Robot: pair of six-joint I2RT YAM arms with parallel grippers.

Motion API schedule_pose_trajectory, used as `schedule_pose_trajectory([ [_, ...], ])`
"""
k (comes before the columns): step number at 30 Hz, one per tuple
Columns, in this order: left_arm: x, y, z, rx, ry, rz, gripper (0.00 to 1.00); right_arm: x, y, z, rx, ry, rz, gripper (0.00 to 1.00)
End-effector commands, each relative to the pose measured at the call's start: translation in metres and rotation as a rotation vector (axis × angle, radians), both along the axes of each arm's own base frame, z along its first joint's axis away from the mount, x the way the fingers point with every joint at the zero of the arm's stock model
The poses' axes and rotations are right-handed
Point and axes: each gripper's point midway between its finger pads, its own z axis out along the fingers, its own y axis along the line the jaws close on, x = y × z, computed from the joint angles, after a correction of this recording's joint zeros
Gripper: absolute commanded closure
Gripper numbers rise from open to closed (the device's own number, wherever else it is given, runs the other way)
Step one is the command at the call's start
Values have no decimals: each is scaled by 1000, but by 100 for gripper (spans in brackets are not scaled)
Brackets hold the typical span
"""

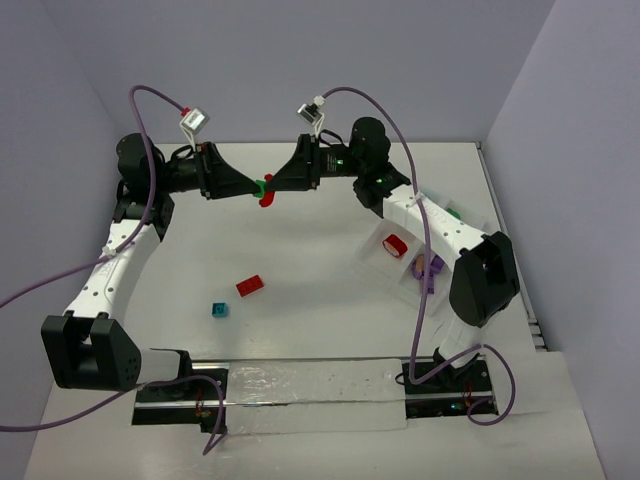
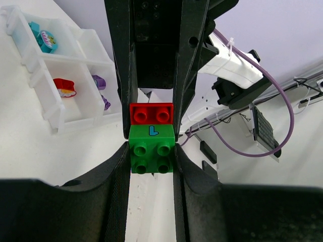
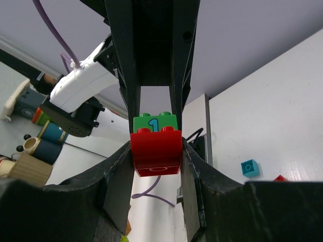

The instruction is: Sort the legos into containers by color

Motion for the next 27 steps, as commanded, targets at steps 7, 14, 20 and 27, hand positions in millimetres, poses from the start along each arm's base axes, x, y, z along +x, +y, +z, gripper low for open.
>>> schedule_pose_trajectory([
  [7, -6, 2, 23, 12, -124, 21, 100, -25, -9, 8, 36, -72, 36, 92],
  [14, 11, 17, 15, 9, -74, 87, 100, -21, -22, -14, -20, -35, 2, 93],
  [20, 19, 23, 9, 11, -47, 134, 100, -18, -29, -34, -102, -41, -49, 92],
  [27, 42, 37, -5, 59, 9, 254, 100, 7, -54, -71, -313, -24, -269, 94],
])
